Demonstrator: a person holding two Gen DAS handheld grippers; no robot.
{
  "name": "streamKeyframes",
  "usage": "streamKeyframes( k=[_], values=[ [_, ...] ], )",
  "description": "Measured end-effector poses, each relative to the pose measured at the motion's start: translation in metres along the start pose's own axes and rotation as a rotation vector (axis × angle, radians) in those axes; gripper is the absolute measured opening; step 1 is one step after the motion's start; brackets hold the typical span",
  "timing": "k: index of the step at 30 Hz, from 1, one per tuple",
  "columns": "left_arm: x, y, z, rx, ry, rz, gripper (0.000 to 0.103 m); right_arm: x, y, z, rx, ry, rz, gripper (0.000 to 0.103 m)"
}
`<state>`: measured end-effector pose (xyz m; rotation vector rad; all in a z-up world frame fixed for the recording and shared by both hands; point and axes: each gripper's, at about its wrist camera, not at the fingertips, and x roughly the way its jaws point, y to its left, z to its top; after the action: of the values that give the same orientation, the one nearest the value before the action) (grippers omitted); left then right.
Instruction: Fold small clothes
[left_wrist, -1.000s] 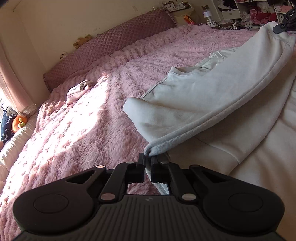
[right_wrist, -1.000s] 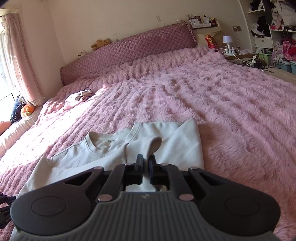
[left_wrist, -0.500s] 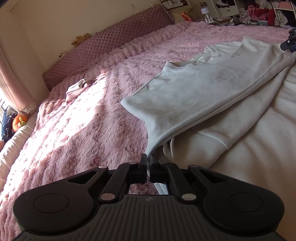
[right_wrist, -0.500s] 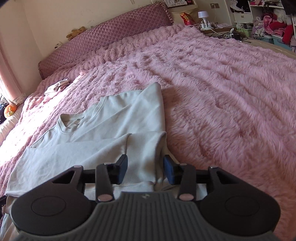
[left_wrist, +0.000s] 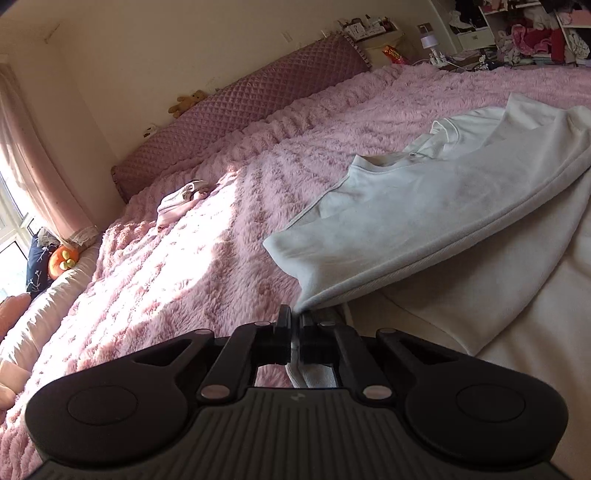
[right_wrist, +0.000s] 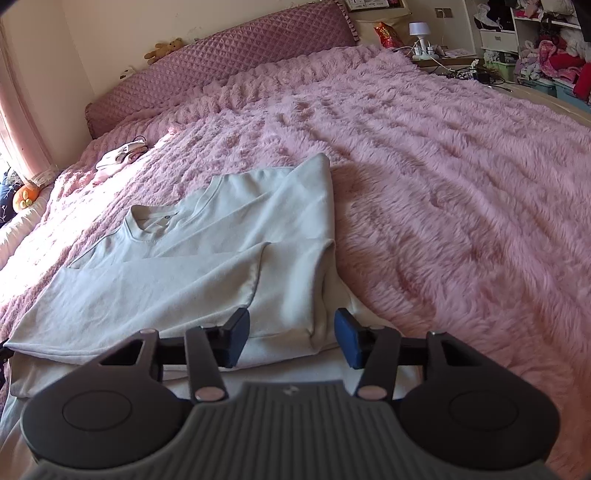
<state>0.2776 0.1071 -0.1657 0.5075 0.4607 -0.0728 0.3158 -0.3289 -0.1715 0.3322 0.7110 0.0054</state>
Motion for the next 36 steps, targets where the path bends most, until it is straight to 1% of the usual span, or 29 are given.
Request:
streamKeyframes(
  k=[1,2,4,6,7,8,11,13,14,17,18,19,20,22,24,26,27,29,31,33,35,36],
  values=[
    [-0.005,0.005,0.001,-0.049,-0.008,0.005,0.004,-0.001,0.000,0.000,0.002,0.002,0.009,0.045],
    [-0.004,0.005,0.001,-0.060,0.002,0.005,0.003,-0.001,0.001,0.000,0.002,0.009,0.018,0.044],
    [0.008,0.001,-0.004,-0.041,0.076,-0.022,0.003,0.003,0.000,-0.003,-0.003,0.031,0.024,0.042],
    [0.019,-0.006,-0.012,-0.007,0.125,-0.035,0.003,0.009,-0.001,-0.007,-0.001,0.050,0.018,0.034],
    [0.020,-0.009,-0.014,-0.002,0.125,-0.033,0.003,0.011,-0.003,-0.008,0.006,0.053,0.010,0.015],
    [0.021,-0.010,-0.014,-0.001,0.127,-0.029,0.003,0.010,-0.004,-0.009,0.012,0.051,0.004,0.007],
    [0.016,-0.010,-0.014,-0.015,0.128,-0.028,0.003,0.003,-0.010,-0.008,0.034,0.036,0.021,0.004],
    [0.015,-0.010,-0.014,-0.001,0.127,-0.028,0.003,-0.003,-0.010,-0.011,0.006,0.027,0.005,0.002],
    [0.015,-0.011,-0.014,0.004,0.129,-0.029,0.003,-0.002,-0.010,-0.013,-0.010,0.042,-0.018,0.000],
    [0.009,-0.012,-0.009,0.024,0.135,-0.027,0.004,0.001,-0.013,-0.019,-0.017,0.072,-0.047,0.000],
    [0.004,-0.011,-0.008,0.030,0.129,-0.025,0.006,-0.002,-0.015,-0.019,-0.004,0.067,-0.051,0.000],
    [-0.002,-0.011,-0.005,0.045,0.125,-0.021,0.009,-0.008,-0.017,-0.017,0.014,0.049,-0.046,0.004],
    [-0.008,-0.008,-0.004,0.048,0.121,-0.023,0.012,-0.016,-0.017,-0.015,0.023,0.024,-0.037,0.004],
    [-0.019,-0.001,0.001,0.025,0.116,-0.025,0.012,-0.027,-0.015,-0.010,0.015,-0.014,-0.005,0.006],
    [-0.029,0.008,0.007,-0.028,0.108,-0.035,0.012,-0.035,-0.010,-0.006,-0.002,-0.036,0.025,0.009],
    [-0.035,0.016,0.016,-0.107,0.089,-0.059,0.012,-0.039,0.000,-0.003,-0.026,-0.053,0.054,0.021],
    [-0.035,0.018,0.022,-0.149,0.080,-0.075,0.012,-0.039,0.005,-0.002,-0.042,-0.063,0.068,0.023],
    [-0.031,0.021,0.034,-0.272,0.065,-0.137,0.014,-0.035,0.017,-0.001,-0.068,-0.065,0.088,0.023],
    [-0.021,0.024,0.041,-0.402,0.075,-0.224,0.018,-0.024,0.026,-0.002,-0.066,-0.043,0.103,0.023],
    [-0.009,0.024,0.041,-0.513,0.098,-0.297,0.018,-0.013,0.031,-0.005,-0.057,-0.013,0.097,0.023],
    [0.003,0.021,0.037,-0.576,0.138,-0.315,0.018,-0.003,0.033,-0.010,-0.064,0.027,0.071,0.022],
    [0.009,0.019,0.034,-0.582,0.162,-0.301,0.018,0.001,0.033,-0.013,-0.066,0.043,0.048,0.022]
  ],
)
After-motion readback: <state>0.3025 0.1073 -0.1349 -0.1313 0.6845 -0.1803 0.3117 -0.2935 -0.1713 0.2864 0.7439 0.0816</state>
